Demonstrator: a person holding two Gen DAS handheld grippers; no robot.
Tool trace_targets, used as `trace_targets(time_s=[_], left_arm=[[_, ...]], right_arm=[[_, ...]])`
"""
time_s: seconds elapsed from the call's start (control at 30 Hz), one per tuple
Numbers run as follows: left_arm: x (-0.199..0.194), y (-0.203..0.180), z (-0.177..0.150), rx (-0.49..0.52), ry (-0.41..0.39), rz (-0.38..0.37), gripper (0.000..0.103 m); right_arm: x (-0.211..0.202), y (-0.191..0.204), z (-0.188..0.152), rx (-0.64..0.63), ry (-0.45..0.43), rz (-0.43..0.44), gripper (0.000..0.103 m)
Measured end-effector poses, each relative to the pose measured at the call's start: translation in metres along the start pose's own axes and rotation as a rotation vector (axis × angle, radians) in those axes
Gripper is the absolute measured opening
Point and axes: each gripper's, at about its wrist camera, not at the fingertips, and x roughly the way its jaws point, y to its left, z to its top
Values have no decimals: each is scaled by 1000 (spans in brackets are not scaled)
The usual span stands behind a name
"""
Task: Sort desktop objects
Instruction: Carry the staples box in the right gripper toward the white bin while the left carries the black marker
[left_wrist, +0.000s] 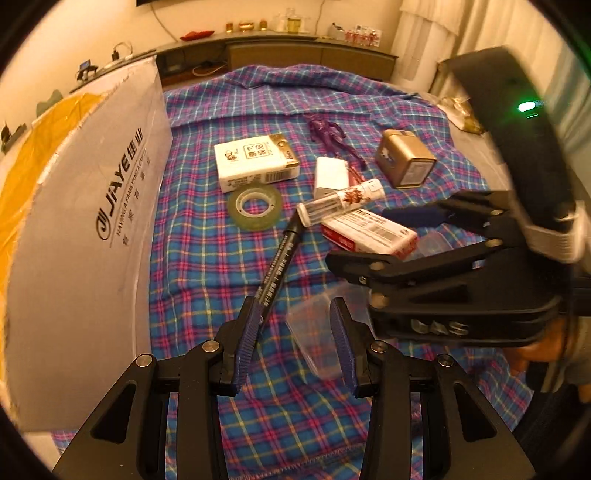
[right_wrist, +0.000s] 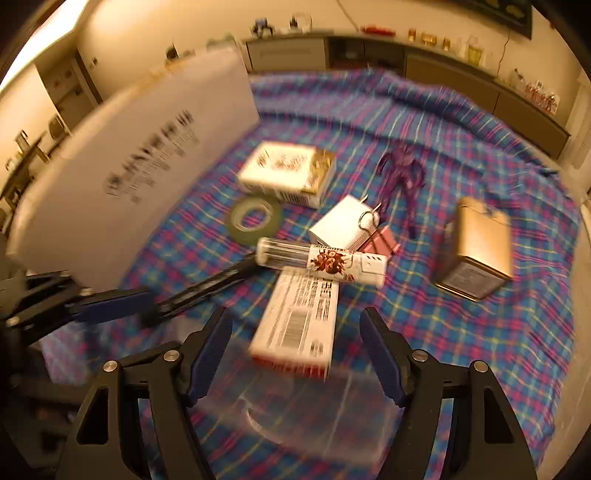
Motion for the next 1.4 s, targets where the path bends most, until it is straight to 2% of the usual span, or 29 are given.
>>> trace_targets(time_s=[0.07,0.17,0.3,0.43,0.47,0.53,0.7,0.87,1.03,1.4], left_arm=[[8,3,7,-12,-2,2,43],[19,4,20,-11,-5,31,43],[44,10,28,-44,37,43,44],[48,-1,39,-1,5,67,43],[48,-3,40,6,-2,79,40],[50,-3,41,17,-12,85,18],[48,4,39,-15,-7,78,16],[33,6,36,-55,-18,26,16],[2,7,33,-64,-79,-7,16],[-44,19,33,-90,-179,-40,15]], right_arm=[[8,-7,3,6,36,14,39],[-2,-19,4,30,27,56,39],[-20,-37,-5,57,10,55,39],[-39,-54,-15,91,-16,67,39],[-40,-54,-16,93,-21,70,39],[-44,-54,-16,90,-29,80,39],[-48,-55,-21,82,-35,85,39],[-57,-59,-27,91,-55,86,39],[-67,-51,-25,83,-87,94,39],[-86,-21,-17,60,-153,81,39]])
